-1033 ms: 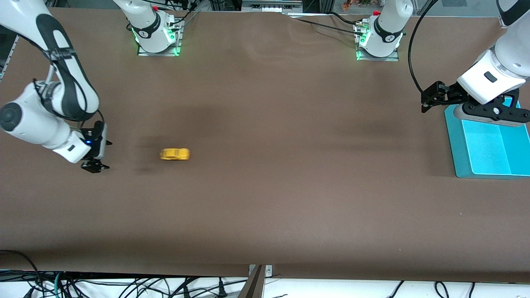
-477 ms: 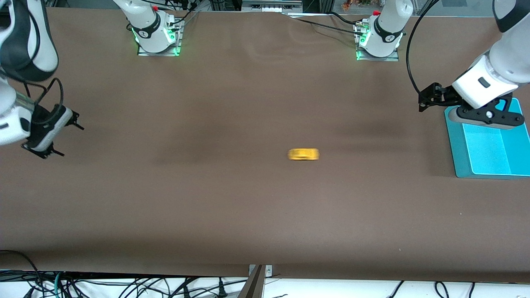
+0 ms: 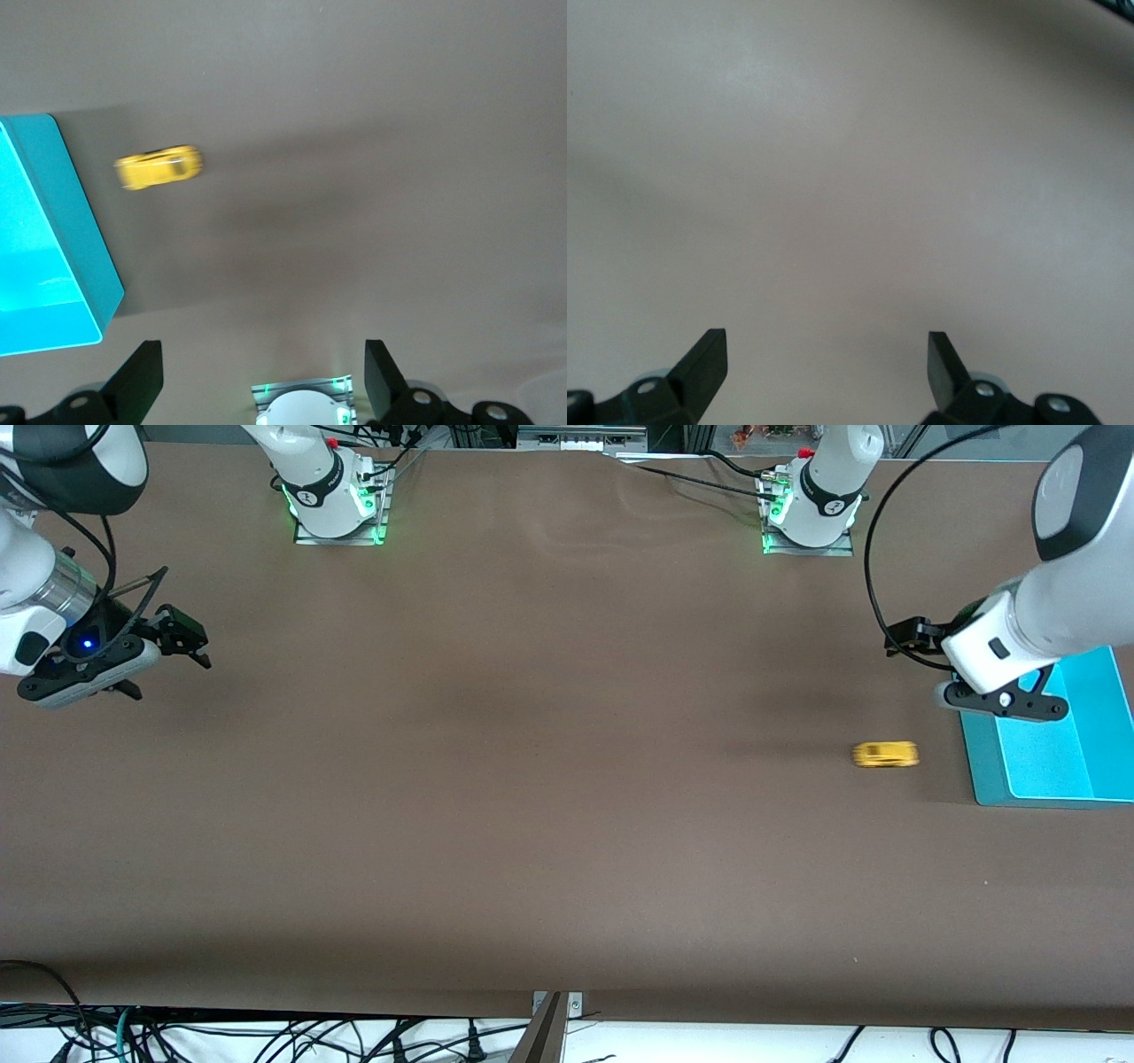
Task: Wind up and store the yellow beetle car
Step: 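Move the left gripper down toward the car beside the tray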
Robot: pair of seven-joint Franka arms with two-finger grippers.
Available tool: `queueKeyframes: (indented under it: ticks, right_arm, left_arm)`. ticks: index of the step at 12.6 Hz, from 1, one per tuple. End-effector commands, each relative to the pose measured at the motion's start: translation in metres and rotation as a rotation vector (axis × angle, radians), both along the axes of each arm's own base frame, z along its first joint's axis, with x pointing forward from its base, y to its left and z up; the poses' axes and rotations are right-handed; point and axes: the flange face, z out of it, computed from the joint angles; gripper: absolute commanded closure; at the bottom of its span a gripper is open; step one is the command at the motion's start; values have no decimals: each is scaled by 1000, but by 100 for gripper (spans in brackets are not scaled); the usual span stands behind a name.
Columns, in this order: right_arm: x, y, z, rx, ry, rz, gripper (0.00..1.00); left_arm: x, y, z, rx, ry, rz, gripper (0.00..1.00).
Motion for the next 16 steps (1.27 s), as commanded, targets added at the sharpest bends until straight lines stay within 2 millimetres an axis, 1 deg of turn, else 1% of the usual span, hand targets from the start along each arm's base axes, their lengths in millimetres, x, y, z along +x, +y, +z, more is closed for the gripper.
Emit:
queueKeyframes:
  ticks: [1,2,3,4,5,6,7,8,9,11,12,13,14,15,16]
  right_arm:
    - [3,7,20,13,17,-161,0]
    - [3,10,22,15,24,-212,0]
    - [4,10,25,15,21,-229,0]
    - [6,10,27,18,18,-232,0]
    - [6,8,28,18,21,-235,0]
    - [5,8,28,17,26,-236,0]
    - [6,6,26,16,30,-239,0]
    - [6,6,26,17,30,-239,0]
    - [6,6,26,17,33,-250,0]
    - [2,10,29,14,64,-326,0]
    - [0,12,34,26,77,-327,0]
    - [-2,14,38,57,98,-332,0]
    - [-3,12,41,68,103,-334,0]
    - [-3,9,40,68,109,-339,0]
    - [-2,-2,38,69,113,-358,0]
  left_arm:
    - [14,52,-49,-68,-7,-120,0]
    - [18,79,-67,-104,-29,-204,0]
    - [20,91,-82,-130,-49,-289,0]
    - [21,93,-95,-144,-50,-335,0]
    - [21,101,-109,-148,-43,-350,0]
    - [21,113,-129,-148,-34,-415,0]
    - [23,125,-160,-173,-23,-511,0]
    - [25,141,-174,-186,-37,-574,0]
    - [28,142,-185,-201,-30,-650,0]
    - [32,151,-196,-175,-24,-782,0]
    - [28,158,-208,-187,-38,-843,0]
    - [18,173,-222,-179,-78,-878,0]
    - [11,176,-238,-179,-104,-945,0]
    - [9,176,-246,-183,-121,-1061,0]
    - [1,187,-255,-205,-115,-1153,0]
